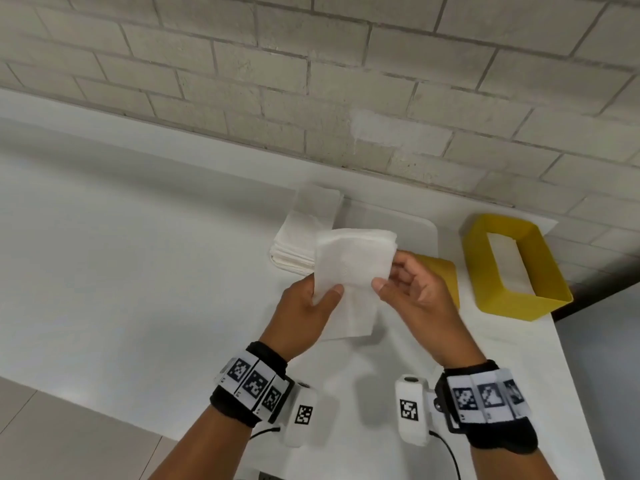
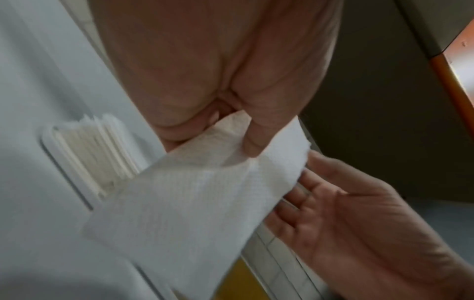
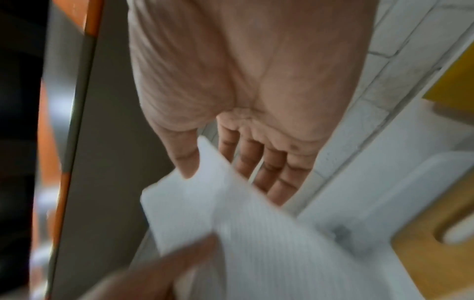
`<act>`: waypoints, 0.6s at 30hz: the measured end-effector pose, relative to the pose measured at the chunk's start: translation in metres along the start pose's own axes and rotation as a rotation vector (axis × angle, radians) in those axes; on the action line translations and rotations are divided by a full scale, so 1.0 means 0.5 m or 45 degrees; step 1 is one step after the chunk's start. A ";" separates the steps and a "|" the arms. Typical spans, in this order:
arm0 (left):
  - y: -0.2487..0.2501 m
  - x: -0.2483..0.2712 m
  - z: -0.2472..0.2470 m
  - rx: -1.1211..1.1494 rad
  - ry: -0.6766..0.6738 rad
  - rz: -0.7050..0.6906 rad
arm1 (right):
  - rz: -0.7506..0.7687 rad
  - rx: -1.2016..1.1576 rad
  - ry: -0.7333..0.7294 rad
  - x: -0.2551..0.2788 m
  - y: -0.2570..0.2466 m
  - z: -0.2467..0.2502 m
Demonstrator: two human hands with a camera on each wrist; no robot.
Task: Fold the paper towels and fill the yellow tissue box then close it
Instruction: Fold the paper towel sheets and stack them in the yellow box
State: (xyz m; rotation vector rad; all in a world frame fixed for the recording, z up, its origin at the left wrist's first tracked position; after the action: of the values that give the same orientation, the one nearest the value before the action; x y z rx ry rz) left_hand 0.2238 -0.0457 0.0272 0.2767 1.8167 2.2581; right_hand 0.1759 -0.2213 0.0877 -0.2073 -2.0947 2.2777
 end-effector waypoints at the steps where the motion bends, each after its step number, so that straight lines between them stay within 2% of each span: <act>1: -0.003 -0.001 -0.007 0.031 0.012 0.011 | -0.020 0.026 0.033 0.003 0.025 -0.011; 5: -0.028 0.002 -0.044 0.002 0.032 0.037 | -0.130 0.240 0.412 0.027 0.121 -0.030; 7: -0.037 0.002 -0.057 -0.076 0.017 0.044 | -0.164 0.320 0.534 0.038 0.147 -0.034; 13: -0.041 0.001 -0.079 -0.103 -0.042 0.007 | -0.136 0.372 0.552 0.039 0.154 -0.038; 18: -0.071 0.019 -0.091 -0.208 -0.079 -0.046 | -0.271 0.233 0.575 0.058 0.216 -0.044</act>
State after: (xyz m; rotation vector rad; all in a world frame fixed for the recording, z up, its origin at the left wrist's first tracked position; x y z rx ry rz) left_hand 0.2037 -0.0780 -0.0172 0.2794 1.5834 2.3289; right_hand 0.1567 -0.2055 -0.0234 -0.4223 -1.5975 2.0451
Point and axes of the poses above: each hand's wrist, its own x-axis away from the middle knuckle, its own z-axis out of the back of the hand, y = z × x, the point moved 6 cm from there along -x, towards the middle knuckle, and after that the axes turned 1 degree about y, right-handed, at the moved point
